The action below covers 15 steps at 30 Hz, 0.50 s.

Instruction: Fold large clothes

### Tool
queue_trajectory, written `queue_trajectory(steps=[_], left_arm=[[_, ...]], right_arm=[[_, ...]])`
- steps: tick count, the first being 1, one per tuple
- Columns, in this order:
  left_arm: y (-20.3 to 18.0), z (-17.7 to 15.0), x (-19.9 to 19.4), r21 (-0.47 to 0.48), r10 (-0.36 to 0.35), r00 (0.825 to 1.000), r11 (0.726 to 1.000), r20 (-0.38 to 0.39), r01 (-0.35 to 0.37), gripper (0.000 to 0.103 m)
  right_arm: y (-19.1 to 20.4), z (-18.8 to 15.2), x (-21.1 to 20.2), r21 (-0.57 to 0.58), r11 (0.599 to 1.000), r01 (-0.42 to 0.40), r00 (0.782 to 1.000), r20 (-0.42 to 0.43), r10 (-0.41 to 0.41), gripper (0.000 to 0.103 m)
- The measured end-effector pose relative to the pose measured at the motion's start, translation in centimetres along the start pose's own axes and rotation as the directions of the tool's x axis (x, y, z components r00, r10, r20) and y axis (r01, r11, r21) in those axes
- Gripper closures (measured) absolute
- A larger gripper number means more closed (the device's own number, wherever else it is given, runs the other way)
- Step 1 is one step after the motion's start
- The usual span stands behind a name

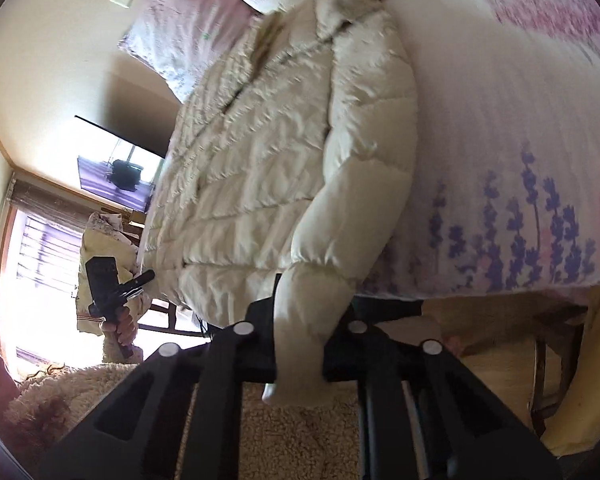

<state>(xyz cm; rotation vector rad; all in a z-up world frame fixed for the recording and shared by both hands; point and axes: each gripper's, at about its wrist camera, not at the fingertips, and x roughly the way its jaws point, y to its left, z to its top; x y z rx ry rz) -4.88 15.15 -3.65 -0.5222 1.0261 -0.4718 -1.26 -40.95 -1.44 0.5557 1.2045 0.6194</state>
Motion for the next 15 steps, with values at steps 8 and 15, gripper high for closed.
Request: queue_trajectory(steps=[8,15], left_arm=[[-1.1,1.9,-3.8,0.015,0.039,0.981,0.999,0.188,-0.043,0.097],[-1.2,3.3,-6.9,-0.021,0.009,0.944,1.0,0.33,-0.003,0.098]], right_arm=[[4.6,1.5,-3.1,-0.136,0.991,0.013,0.972,0.233,0.019,0.092],[7.9,1.8,-5.4,-0.237,0.969,0.073,0.89,0.454,0.044,0.093]])
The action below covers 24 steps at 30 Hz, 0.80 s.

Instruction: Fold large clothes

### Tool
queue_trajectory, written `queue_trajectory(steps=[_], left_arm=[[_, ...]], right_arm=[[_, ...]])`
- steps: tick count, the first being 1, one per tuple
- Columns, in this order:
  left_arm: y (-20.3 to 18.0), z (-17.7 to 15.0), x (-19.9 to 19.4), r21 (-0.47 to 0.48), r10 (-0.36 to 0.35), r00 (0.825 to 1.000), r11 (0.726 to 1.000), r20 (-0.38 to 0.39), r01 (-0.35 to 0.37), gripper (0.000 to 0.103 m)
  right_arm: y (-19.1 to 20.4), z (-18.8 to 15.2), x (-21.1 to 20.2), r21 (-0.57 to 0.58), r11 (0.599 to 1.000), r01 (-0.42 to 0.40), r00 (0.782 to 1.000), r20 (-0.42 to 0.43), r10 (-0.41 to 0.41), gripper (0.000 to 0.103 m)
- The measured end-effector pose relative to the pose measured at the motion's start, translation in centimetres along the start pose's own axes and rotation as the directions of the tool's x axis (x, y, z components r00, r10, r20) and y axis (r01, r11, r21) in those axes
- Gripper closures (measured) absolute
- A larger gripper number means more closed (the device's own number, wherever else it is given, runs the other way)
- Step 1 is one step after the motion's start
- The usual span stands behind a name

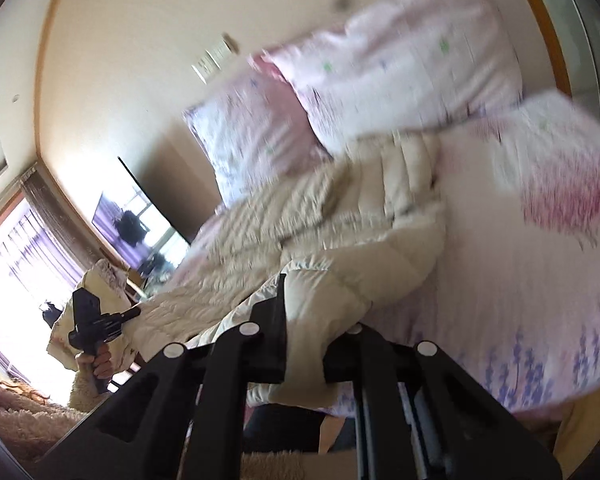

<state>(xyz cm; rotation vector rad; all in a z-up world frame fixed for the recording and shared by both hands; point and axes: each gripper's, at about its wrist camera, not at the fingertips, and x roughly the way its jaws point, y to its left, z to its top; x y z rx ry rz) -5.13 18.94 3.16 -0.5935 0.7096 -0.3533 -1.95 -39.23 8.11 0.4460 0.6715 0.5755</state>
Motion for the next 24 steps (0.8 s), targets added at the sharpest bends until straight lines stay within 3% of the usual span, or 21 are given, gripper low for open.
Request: queue_trajectory(steps=[12,19,24], left_arm=[[-2.2,2.1,-2.8,0.084,-0.058,0.989,0.995,0.137,0.046,0.099],[-2.5,7.0,-1.2,0.085,-0.09,0.972,0.994,0.217,0.073,0.099],[-2.5,11.6,2.3,0.073,-0.075,0.964,0.996,0.255,0.059,0.099]], right_arm=[[2.0,1.9,-2.7,-0.053,0.998,-0.028,0.984,0.173,0.037,0.094],[2.4,5.5,-1.2,-0.064,0.998,0.026,0.964,0.267,-0.007,0.094],[1.8,9.1,2.4,-0.068,0.993,0.097,0.944,0.322,-0.07,0.094]])
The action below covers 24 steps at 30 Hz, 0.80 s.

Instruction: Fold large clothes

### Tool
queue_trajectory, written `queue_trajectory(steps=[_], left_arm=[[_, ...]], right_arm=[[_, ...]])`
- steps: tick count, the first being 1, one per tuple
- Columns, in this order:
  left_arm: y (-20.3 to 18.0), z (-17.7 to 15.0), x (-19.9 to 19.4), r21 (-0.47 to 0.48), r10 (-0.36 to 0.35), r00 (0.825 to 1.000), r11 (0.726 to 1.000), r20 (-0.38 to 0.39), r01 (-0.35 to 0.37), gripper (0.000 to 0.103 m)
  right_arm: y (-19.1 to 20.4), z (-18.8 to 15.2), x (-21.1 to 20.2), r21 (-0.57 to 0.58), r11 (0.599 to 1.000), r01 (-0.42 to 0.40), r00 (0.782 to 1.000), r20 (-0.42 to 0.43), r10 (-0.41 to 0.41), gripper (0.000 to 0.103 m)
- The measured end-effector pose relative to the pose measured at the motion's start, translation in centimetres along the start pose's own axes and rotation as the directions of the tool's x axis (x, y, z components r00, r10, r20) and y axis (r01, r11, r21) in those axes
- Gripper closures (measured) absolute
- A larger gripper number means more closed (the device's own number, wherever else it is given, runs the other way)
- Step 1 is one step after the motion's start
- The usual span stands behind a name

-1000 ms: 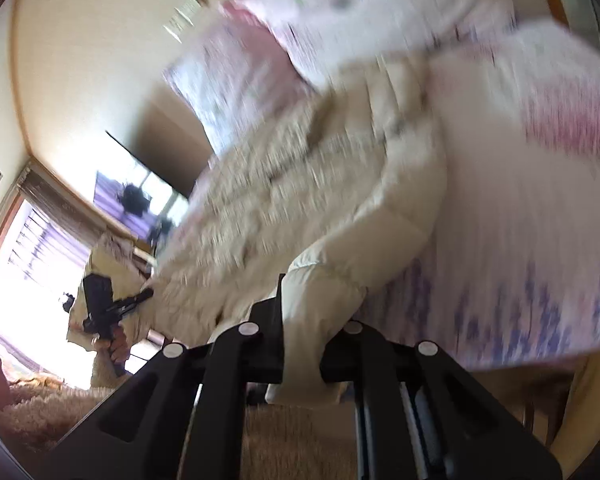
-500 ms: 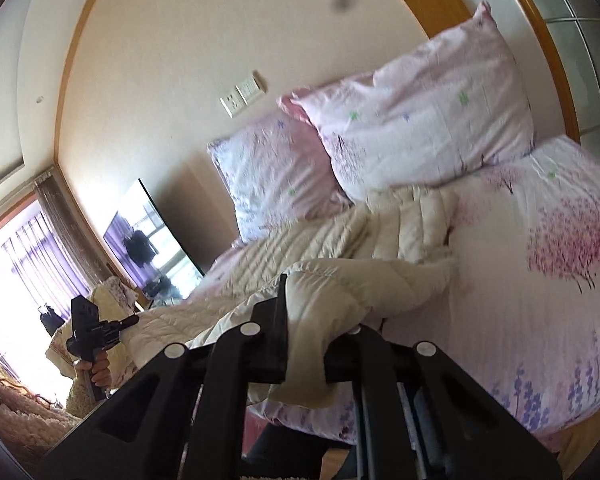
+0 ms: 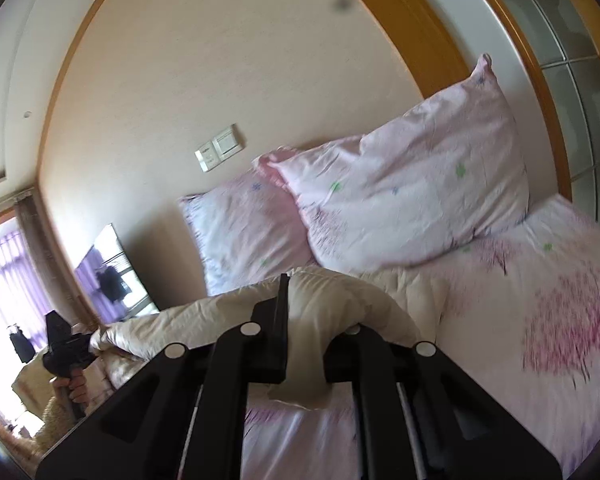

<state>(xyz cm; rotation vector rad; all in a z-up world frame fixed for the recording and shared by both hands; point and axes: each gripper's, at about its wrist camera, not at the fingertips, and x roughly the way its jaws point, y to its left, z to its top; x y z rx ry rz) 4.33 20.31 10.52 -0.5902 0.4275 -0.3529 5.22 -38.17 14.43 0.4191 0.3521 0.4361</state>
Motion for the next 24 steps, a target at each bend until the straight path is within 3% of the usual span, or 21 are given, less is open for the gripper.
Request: queue_trajectory(steps=[5,10,17,24], left_arm=[[1.8,2.6,6.1,-0.036,0.049,0.999,0.998,-0.01,-0.05,0.099],[4.7,3.8,12.1,-0.102,0.089,0.993,0.99,-0.071,-0.096,0.099],[9.0,3.5,18.7,-0.223,0.113,0.978,0.963,-0.176,-0.151,0.099],[11.0,3.1,21.2,-0.3,0.09,0.973,0.942,-0.21,-0.152,0.098]], right_arm=[[-1.8,1.7,6.0,0.013,0.997,0.072,0.997,-0.002,-0.072,0.094],[-5.0,2.0,12.9,0.068,0.984,0.162,0.984,-0.083,-0.157,0.093],[-10.9,-0.3,21.6,0.211,0.926,0.314,0.92,-0.308,-0.242,0.092],[-13.9,-1.2,24.9,0.351,0.868,0.352,0.897,-0.391,-0.207,0.087]])
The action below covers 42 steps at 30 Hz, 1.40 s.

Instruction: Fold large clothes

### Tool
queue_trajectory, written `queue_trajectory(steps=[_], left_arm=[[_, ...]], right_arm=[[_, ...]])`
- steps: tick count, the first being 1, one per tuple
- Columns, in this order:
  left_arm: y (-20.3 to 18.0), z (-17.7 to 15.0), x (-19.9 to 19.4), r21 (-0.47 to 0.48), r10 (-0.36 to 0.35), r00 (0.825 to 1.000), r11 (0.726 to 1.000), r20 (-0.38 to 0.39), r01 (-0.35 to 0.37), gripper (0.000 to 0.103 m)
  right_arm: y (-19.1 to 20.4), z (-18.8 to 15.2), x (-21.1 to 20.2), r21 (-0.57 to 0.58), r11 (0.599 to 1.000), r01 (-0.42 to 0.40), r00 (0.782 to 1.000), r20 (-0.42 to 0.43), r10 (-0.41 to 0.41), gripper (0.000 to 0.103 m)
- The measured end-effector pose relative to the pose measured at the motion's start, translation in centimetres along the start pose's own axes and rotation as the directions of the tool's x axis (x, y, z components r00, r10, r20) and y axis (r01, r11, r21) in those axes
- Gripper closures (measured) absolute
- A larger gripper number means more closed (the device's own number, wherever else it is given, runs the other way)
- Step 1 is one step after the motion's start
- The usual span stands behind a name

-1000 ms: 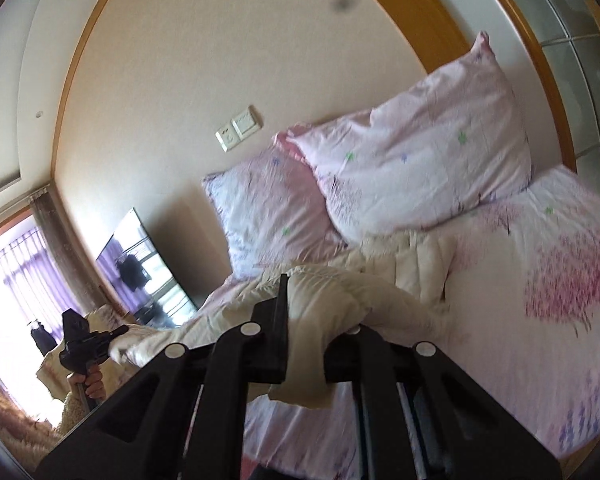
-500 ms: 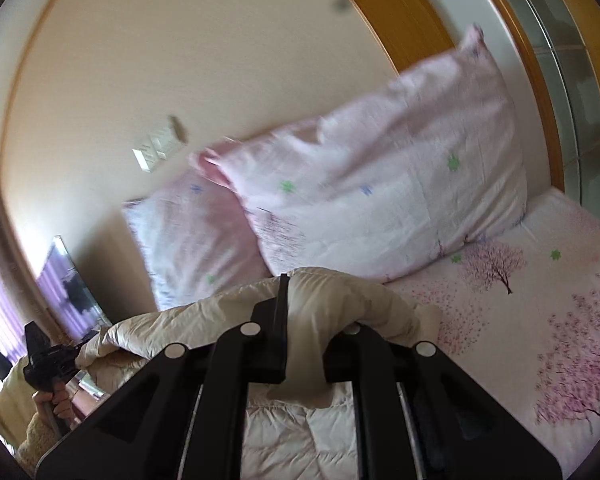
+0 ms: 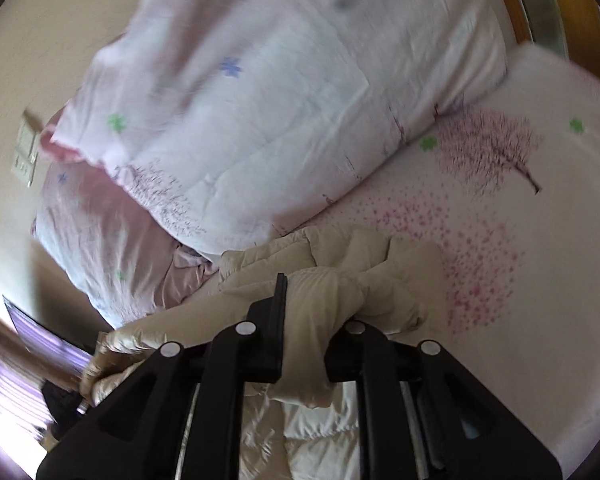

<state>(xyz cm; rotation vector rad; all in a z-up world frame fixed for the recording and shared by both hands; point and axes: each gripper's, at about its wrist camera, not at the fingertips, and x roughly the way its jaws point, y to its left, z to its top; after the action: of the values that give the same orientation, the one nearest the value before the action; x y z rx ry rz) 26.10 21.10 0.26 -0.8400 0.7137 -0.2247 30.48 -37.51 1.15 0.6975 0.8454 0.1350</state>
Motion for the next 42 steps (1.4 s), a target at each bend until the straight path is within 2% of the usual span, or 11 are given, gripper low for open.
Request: queue_trajectory(steps=[5,12,18,22,26,30,37,39,40,41,42], left_arm=[[0.7,1.1,1.6,-0.082,-0.045,0.998,0.996,-0.034,0.042,0.073],[0.8,1.9,-0.3,-0.105,-0.069,0.997,0.992,0.027,0.071,0.043],[0.8,1.1,-1.1,-0.04,0.049,0.999,0.998,0.008,-0.048,0.041],[-0.2,0.5,-1.2,0.03,0.004,1.0,1.0,-0.018,-0.004,0.041],[-2.3,0.4,-0.4,0.071,-0.084,0.995,0.994,-0.061,0.088,0.039],[-4.0,1.0,1.1,0.095,0.014,1.0,0.995,-0.025,-0.012,0.037],[-0.7,1.6,0.2,0.053,0.143,0.99,0.988,0.003,-0.143,0.027],[0.0,1.9,0.5,0.026,0.146,0.989,0.989,-0.017,-0.146,0.027],[0.2,1.9,0.9,0.027,0.165,0.986,0.986,-0.024,-0.164,0.028],[0.3,1.8,1.0,0.031,0.179,0.983,0.983,-0.025,-0.179,0.03],[0.3,1.7,1.2,0.035,0.183,0.983,0.983,-0.033,-0.182,0.039]], right_arm=[[-0.8,2.3,1.4,0.125,0.99,-0.059,0.998,0.002,0.059,0.046],[-0.3,2.9,-1.5,0.004,1.0,-0.021,0.996,0.089,0.02,0.043],[0.6,1.4,-1.4,-0.162,0.981,0.111,0.994,0.031,-0.107,0.044],[2.3,1.2,0.0,-0.266,0.952,0.155,0.987,-0.009,-0.163,0.048],[3.4,1.9,1.5,-0.217,0.976,-0.008,0.994,-0.111,-0.017,0.055],[4.5,2.6,2.9,-0.235,0.965,0.113,0.991,-0.042,-0.126,0.054],[0.8,3.3,1.1,-0.232,0.953,0.195,0.978,-0.029,-0.207,0.035],[-0.6,3.3,1.7,-0.194,0.963,0.187,0.977,-0.065,-0.202,0.037],[-1.0,3.3,2.0,-0.181,0.968,0.176,0.978,-0.083,-0.193,0.053],[-1.1,3.3,2.3,-0.176,0.97,0.167,0.979,-0.09,-0.185,0.084],[-1.3,3.2,2.5,-0.166,0.976,0.142,0.982,-0.104,-0.161,0.094]])
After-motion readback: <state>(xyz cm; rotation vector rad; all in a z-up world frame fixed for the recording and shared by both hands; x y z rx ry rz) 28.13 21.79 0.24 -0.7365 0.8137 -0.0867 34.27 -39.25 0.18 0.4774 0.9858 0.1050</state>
